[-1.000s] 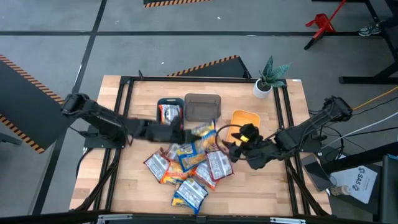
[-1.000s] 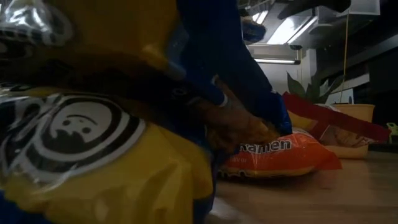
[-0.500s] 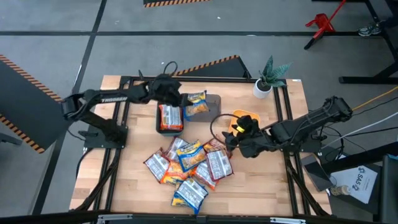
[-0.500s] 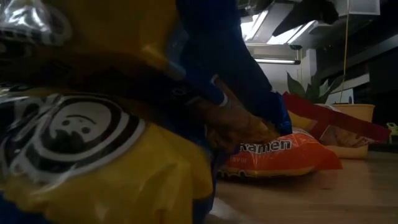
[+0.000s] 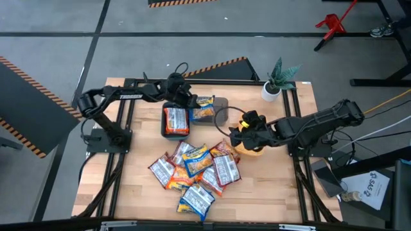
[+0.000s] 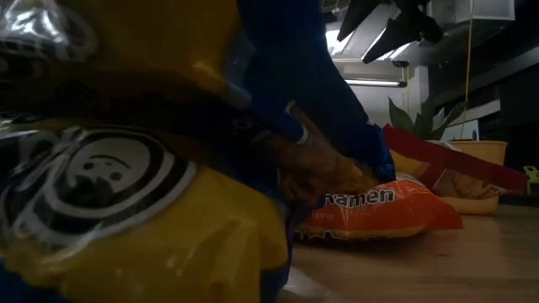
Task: Sort Maruchan noodles
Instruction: Put the blue noodle pack into the black transparent bin
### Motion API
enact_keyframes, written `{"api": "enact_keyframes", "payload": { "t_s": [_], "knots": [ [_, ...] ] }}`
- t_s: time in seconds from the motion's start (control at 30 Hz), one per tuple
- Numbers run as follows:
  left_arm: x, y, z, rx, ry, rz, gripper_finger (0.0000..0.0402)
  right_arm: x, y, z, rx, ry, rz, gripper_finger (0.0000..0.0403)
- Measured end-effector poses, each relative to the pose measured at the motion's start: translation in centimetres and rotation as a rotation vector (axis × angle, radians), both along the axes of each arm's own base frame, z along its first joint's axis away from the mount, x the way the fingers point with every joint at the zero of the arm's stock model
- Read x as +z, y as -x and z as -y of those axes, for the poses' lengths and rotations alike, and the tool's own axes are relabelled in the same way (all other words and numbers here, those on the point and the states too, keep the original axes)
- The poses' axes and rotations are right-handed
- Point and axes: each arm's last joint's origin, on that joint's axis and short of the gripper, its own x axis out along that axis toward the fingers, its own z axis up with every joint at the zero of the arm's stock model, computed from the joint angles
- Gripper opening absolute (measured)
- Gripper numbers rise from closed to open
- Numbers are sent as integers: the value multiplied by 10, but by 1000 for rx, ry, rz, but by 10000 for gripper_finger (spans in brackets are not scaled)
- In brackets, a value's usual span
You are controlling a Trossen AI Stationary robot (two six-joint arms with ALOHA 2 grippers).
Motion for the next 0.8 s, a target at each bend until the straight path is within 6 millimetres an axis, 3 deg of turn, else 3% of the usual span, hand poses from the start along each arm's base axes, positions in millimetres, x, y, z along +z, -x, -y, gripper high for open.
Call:
{"api": "enact_keyframes", "payload": {
  "t_s": [0.27, 0.8],
  "knots": [
    [3, -21, -8, -40, -70, -61, 98, 0, -2, 4, 19, -10, -14, 278],
    [1, -20, -11, -20, -118, -87, 165, 0, -2, 4, 21, -9, -15, 278]
  ]
}}
